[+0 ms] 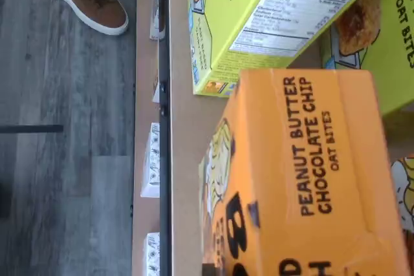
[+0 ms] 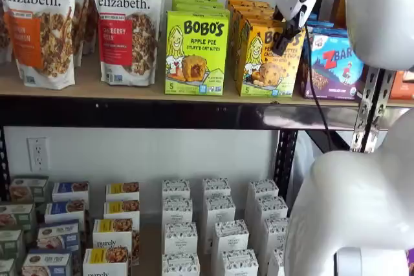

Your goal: Pick up the orange box on the top shelf, the fifth box from the left

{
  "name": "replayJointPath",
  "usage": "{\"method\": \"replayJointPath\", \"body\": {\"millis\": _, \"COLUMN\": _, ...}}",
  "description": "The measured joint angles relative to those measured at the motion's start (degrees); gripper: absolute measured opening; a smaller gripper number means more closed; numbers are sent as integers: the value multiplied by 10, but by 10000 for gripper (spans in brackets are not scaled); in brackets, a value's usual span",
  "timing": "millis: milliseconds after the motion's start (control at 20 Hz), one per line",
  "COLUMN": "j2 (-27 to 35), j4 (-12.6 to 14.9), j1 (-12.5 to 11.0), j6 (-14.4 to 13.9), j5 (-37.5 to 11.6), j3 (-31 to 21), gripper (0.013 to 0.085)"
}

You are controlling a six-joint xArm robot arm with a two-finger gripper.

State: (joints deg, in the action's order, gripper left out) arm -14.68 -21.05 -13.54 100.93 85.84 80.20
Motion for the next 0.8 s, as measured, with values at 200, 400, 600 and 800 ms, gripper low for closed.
{"method": "replayJointPath", "body": {"millis": 200, "j2": -1, "j4": 1, "j1": 0, "j6": 1, "j5": -1, "j3": -1, "gripper": 570}}
{"method": "replayJointPath", "body": {"millis": 400, "j2": -2, "j4": 1, "j1": 1, "j6": 0, "j5": -5, "j3": -3, "gripper": 570}}
{"method": "replayJointPath", "body": {"millis": 600, "j2": -3, "j4": 1, "j1": 3, "j6": -1, "j5": -9, "j3": -6, "gripper": 570}}
{"method": "replayJointPath", "body": {"millis": 800, "j2": -3, "j4": 0, "j1": 5, "j6": -3, "j5": -11, "j3": -8, "gripper": 570}}
